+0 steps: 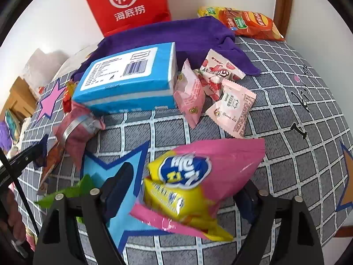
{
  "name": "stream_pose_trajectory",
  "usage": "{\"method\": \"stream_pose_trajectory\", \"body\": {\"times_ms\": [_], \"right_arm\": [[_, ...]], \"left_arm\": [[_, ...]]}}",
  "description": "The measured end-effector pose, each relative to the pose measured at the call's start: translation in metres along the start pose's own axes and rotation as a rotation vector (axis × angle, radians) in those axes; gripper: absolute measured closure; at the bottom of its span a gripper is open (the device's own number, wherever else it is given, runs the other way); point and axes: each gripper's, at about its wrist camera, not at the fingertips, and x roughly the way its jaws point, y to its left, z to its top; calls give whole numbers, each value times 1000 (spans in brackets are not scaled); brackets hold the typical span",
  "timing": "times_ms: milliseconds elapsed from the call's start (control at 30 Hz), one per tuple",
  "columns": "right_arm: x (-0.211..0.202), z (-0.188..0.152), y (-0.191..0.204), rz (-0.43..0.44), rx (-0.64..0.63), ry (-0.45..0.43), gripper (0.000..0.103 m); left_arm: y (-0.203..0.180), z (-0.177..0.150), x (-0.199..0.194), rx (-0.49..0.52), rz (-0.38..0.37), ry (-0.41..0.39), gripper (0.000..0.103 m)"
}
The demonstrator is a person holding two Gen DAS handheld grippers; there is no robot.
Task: Organize snacks
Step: 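Grasp the pink-yellow potato-stick bag with the right tool while the left tool lifts the blue bag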
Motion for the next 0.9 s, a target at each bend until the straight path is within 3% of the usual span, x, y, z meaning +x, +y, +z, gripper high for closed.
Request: {"method": "stream_pose_trajectory", "body": {"times_ms": [167,433,500,533,600,900], "right_arm": [[-7,-10,3,15,-33,-5,12],[6,-17,4,45,-23,11,14],[6,-17,3,46,-20,-7,27],[6,-17,2,42,-21,-10,28],[4,-16,0,59,-14,-16,32],[-27,-2,-6,68,-1,-97,34]], "left_arm": [[-6,-4,6,24,12,28,51],[-13,-10,11,31,22,35,51],[-11,-10,9,23,16,20,54],[-10,-9,8,20,9,15,64],[-10,-7,8,26,11,15,66],[-15,11,-15,39,14,-47,66]]}}
